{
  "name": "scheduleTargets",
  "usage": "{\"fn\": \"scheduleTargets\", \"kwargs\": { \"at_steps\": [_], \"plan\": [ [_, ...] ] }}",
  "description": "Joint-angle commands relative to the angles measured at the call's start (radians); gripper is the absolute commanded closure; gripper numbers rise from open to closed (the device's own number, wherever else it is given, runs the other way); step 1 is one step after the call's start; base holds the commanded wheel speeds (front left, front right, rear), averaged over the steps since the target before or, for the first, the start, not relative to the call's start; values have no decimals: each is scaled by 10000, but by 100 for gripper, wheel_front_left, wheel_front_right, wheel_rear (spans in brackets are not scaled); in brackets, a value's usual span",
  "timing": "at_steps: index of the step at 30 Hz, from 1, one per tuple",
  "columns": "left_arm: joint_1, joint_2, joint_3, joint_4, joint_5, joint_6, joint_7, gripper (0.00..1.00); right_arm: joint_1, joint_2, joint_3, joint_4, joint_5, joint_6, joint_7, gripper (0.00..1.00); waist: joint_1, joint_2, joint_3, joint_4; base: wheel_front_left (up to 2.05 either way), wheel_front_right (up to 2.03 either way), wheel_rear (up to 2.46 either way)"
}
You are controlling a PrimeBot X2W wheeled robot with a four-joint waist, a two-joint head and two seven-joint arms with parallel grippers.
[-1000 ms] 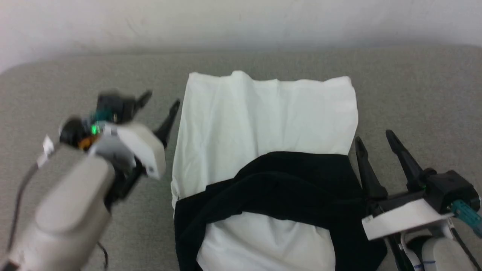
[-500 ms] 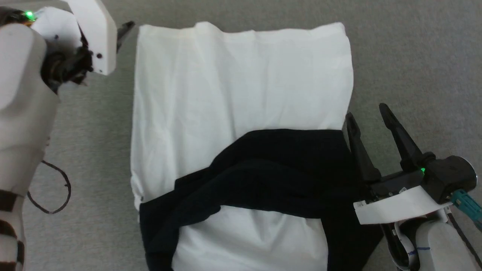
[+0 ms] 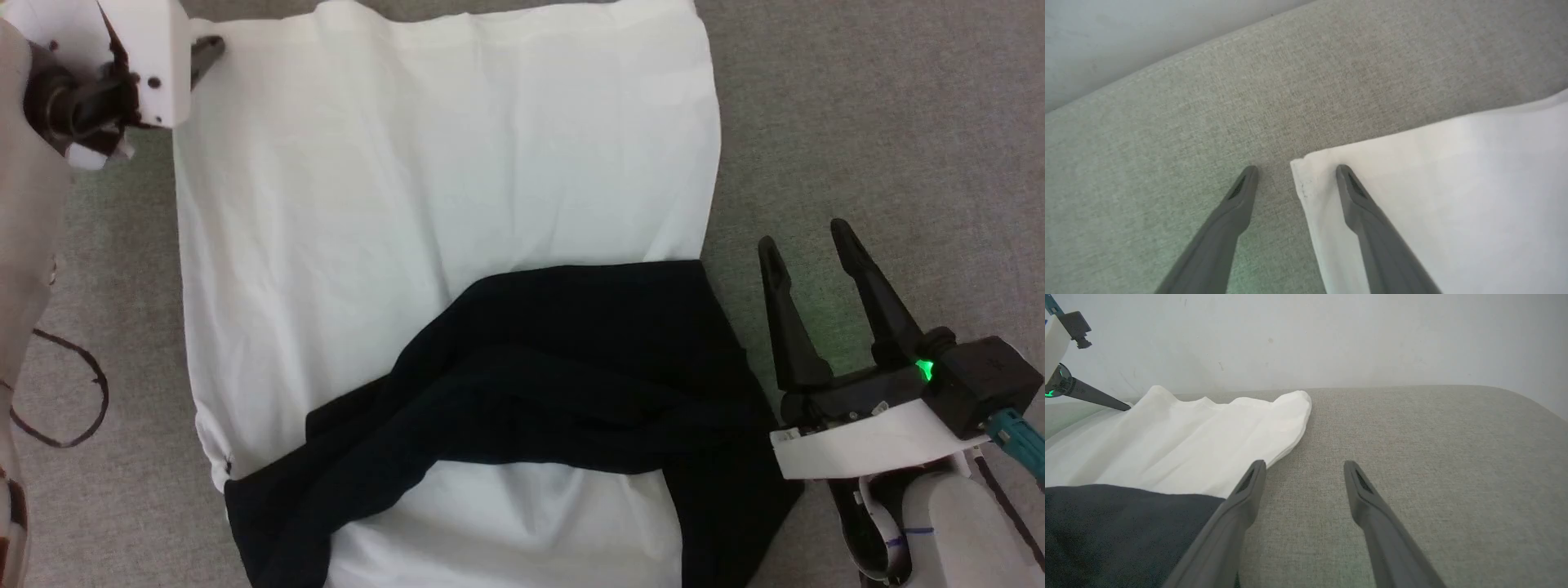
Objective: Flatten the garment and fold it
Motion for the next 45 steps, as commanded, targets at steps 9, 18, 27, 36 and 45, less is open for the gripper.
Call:
{"fn": "scheduleTargets", "kwargs": {
  "at_steps": [9,18,27,36,45],
  "plan": [
    [658,-198,-71,74,-740,-76,-128,100,-211,31,-407,145,-345,-9,130,0,1,0,-277,334,0,0,0],
    [1226,-273,-53,-468,-408,-80,-2601,100,-987,-1812,-325,-139,544,-9,2662,0,1,0,-1532,1216,0,0,0],
    [2160,-289,-300,-2302,-134,33,-3876,100,-4132,-4722,1248,952,3207,-9,7989,0,1,0,-1466,2252,0,0,0],
    [2612,-531,-520,-4420,140,478,-4375,100,-7462,-5554,2933,3783,3797,-9,9567,0,1,0,-647,3299,0,0,0],
    [2522,-831,-791,-5170,366,605,-4468,100,-8458,-5466,4303,6079,4004,-9,9507,0,1,0,-196,3841,0,0,0]
  ]
}}
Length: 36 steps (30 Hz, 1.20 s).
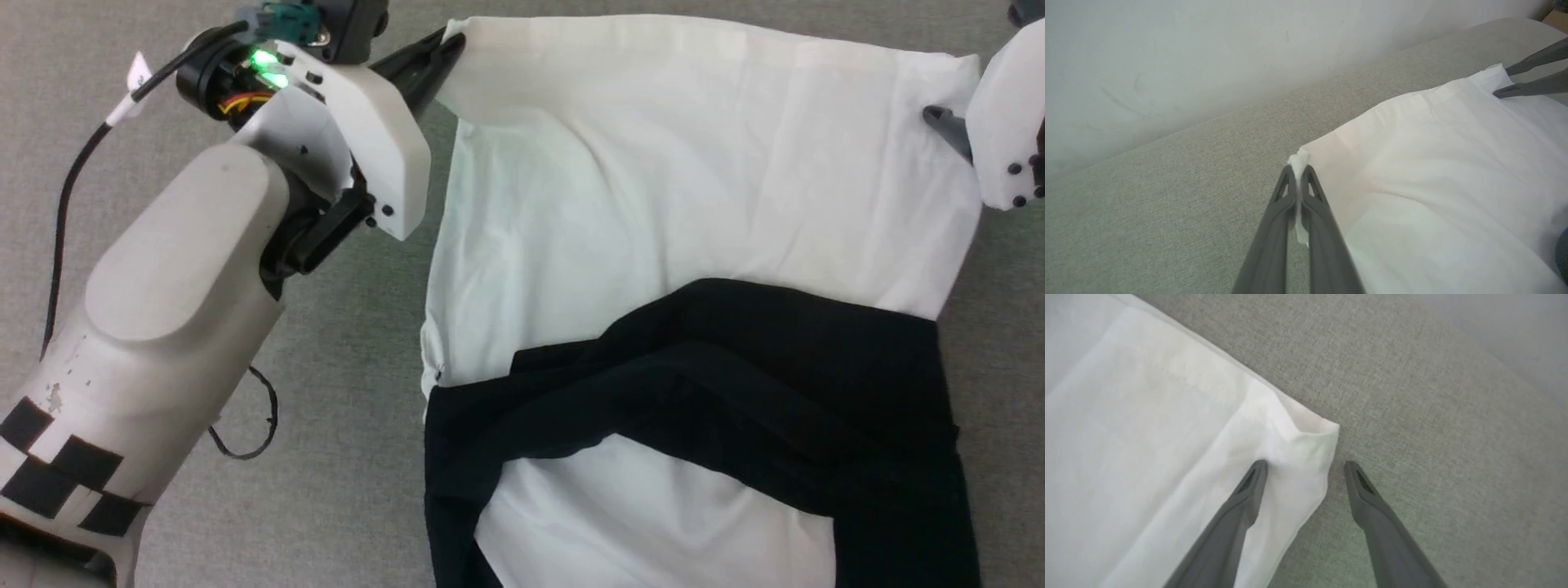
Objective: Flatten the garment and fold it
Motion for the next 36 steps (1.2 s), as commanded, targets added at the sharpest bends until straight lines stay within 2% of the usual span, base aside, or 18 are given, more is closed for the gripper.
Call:
{"fn": "scheduleTargets", "kwargs": {
  "at_steps": [1,4,5,6,11,20,27,32,36],
  "plan": [
    [0,-77,-41,-27,96,48,-68,100,-39,9,380,305,201,-7,-39,0,-1,0,284,288,0,0,0],
    [-55,-73,-33,71,78,16,-125,100,-10,-174,1031,531,377,-7,-162,0,-1,0,330,292,0,0,0],
    [-67,-68,-27,126,67,4,-148,100,-5,-233,1220,587,454,-7,-239,55,-1,0,329,278,0,0,0],
    [-73,-63,-21,190,56,-7,-176,100,-7,-283,1383,635,554,-7,-326,100,-1,0,314,258,0,0,0],
    [-79,-51,134,666,-76,-14,-438,100,-456,-591,1846,907,431,-7,-1538,100,-1,0,83,33,0,0,0],
    [-842,-50,700,1882,-76,24,-1453,100,-1802,-371,1891,1754,-35,-7,-4446,100,-1,0,-70,-492,0,0,0],
    [-1900,-262,1051,2743,289,201,-2734,100,-2917,-49,1745,2709,-864,-7,-6672,100,-1,0,47,-698,0,0,0],
    [-1840,-480,911,3120,406,103,-3273,100,-2907,298,1826,3254,-977,-7,-8014,100,-1,0,-325,-739,0,0,0],
    [-1401,-487,708,3173,429,6,-3394,100,-2512,377,1921,3379,-737,-7,-8594,100,-1,0,-804,-741,0,0,0]
  ]
}}
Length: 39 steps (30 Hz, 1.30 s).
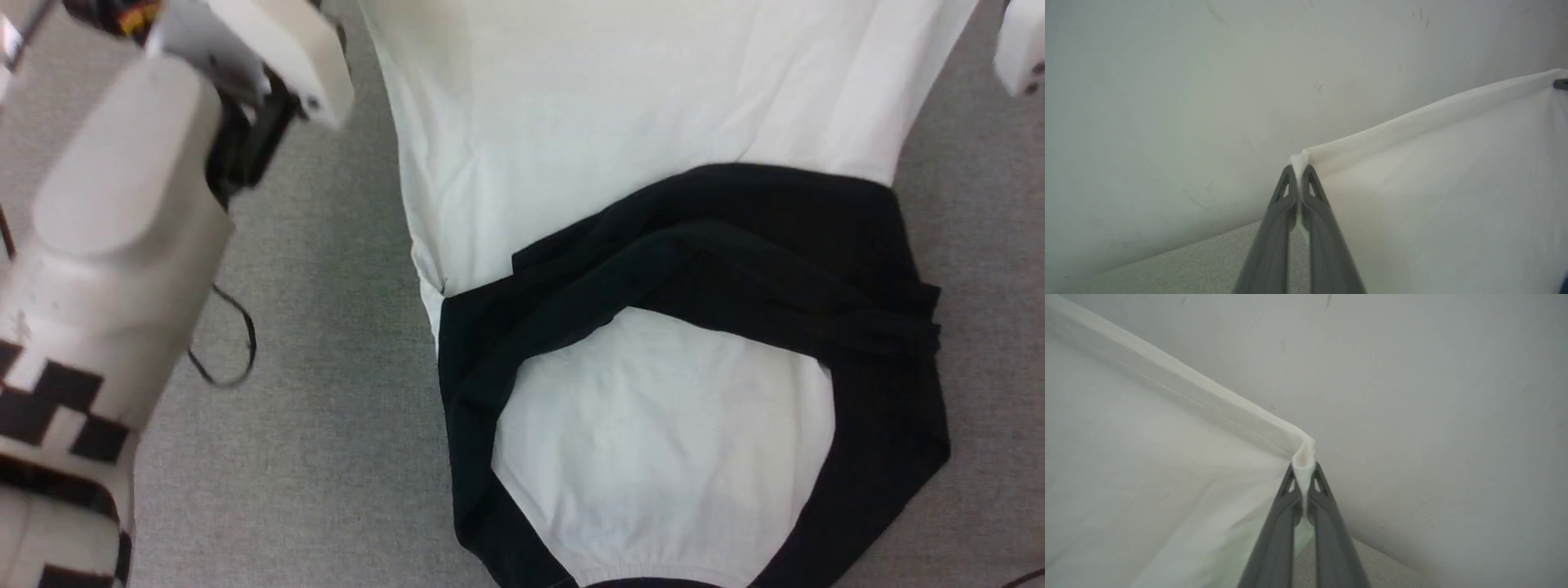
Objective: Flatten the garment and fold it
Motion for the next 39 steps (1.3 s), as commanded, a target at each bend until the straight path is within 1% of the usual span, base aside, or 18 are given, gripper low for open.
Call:
{"fn": "scheduleTargets", "kwargs": {
  "at_steps": [1,4,6,10,12,13,14,18,22,25,28,30,32,34,39],
  "plan": [
    [407,74,-66,6,52,-52,-97,100,342,-35,37,45,182,-27,-228,100,-1,0,-563,-14,0,0,0],
    [1141,276,-194,-265,-8,-72,-170,100,991,-156,106,-143,621,-27,-619,100,-1,0,-1253,-27,0,0,0],
    [1733,488,-255,-617,-83,-35,-163,100,1544,-280,198,-432,967,-27,-697,100,-1,0,-1745,-40,0,0,0],
    [3148,1045,-403,-1950,-238,313,98,100,2802,-733,425,-1413,1632,-27,-568,100,-1,0,-2657,-62,0,0,0],
    [3983,1378,-488,-2860,-384,575,369,100,3479,-999,412,-2038,2017,-27,-406,100,-1,0,-3062,-84,0,0,0],
    [4869,1754,-599,-3821,-500,903,644,100,4246,-1275,356,-2688,2393,-27,-178,100,-1,0,-3471,-93,0,0,0],
    [4869,1754,-599,-3821,-500,903,644,100,4246,-1275,356,-2688,2393,-27,-178,100,-1,0,-3471,-93,0,0,0],
    [6754,2555,-949,-5828,-788,1648,1378,100,6029,-1930,133,-4179,3042,-27,486,100,-1,0,-4086,-116,0,0,0],
    [8393,3342,-1280,-7555,-969,2405,1871,100,7960,-2599,-312,-5524,3407,-27,1275,100,-1,0,-4377,-131,0,0,0],
    [9344,3709,-1630,-8381,-1154,2718,2228,100,9418,-2868,-611,-6375,3657,-27,1954,100,-1,0,-4445,-127,0,0,0],
    [9938,3912,-1958,-8727,-1257,2830,2479,100,10515,-3029,-818,-7009,3640,-27,2583,100,-1,0,-4435,-119,0,0,0],
    [10176,3889,-2129,-8722,-1297,2832,2513,100,11002,-2994,-982,-7203,3494,-27,2879,100,-1,0,-4410,-115,0,0,0],
    [10272,3816,-2337,-8553,-1191,2753,2510,100,11314,-2865,-1125,-7287,3305,-27,3085,100,-1,0,-4368,-95,0,0,0],
    [10347,3617,-2486,-8272,-1209,2657,2462,100,11533,-2712,-1184,-7265,3080,-27,3278,100,-1,0,-4335,-64,0,0,0],
    [10277,3262,-2898,-7216,-977,2215,2334,100,11786,-2430,-957,-7064,2457,-27,3630,100,-1,0,-4169,13,0,0,0]
  ]
}}
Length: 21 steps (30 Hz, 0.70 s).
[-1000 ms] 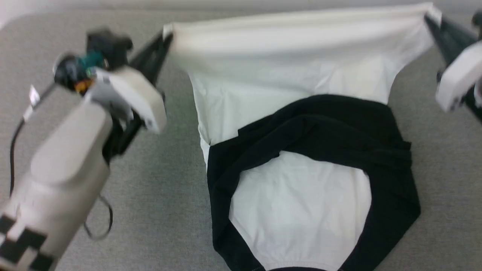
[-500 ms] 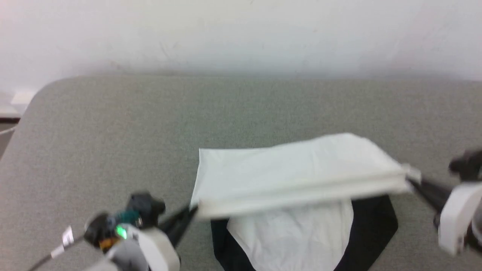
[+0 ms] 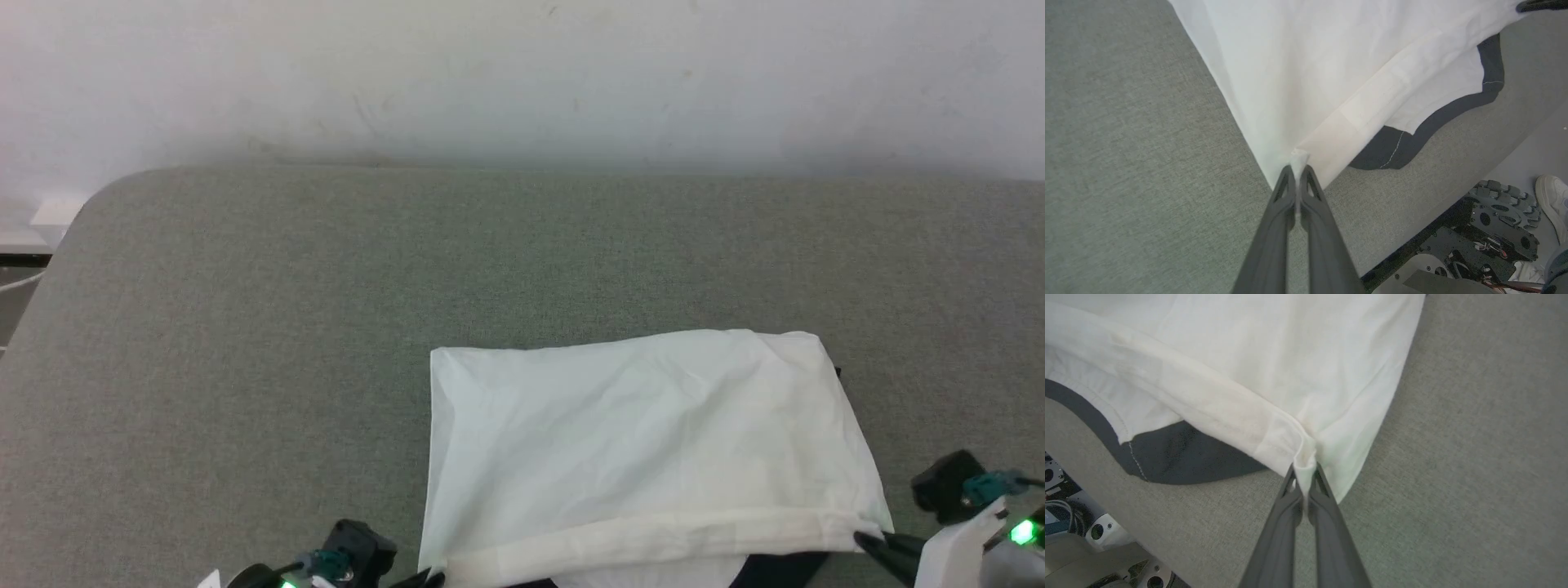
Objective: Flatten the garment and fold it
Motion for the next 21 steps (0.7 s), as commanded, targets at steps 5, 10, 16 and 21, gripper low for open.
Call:
{"fn": "scheduleTargets", "kwargs": {
  "at_steps": [5,10,16,21],
  "plan": [
    [-146,-516,-253,1023,256,-467,-375,80,129,401,161,376,-170,-21,72,99,0,0,138,63,0,0,0],
    [-289,-813,-284,1674,395,-698,-871,0,-13,547,-57,364,-65,-21,15,0,0,0,-37,66,0,0,0],
    [-506,-902,625,1438,101,-492,-2114,0,-274,654,-1116,-499,298,-21,-98,0,0,0,-366,54,0,0,0],
    [-503,-1118,1871,1377,-360,173,-3440,0,-310,1539,-2651,-841,-98,-21,-409,0,0,0,-464,78,0,0,0]
  ]
}}
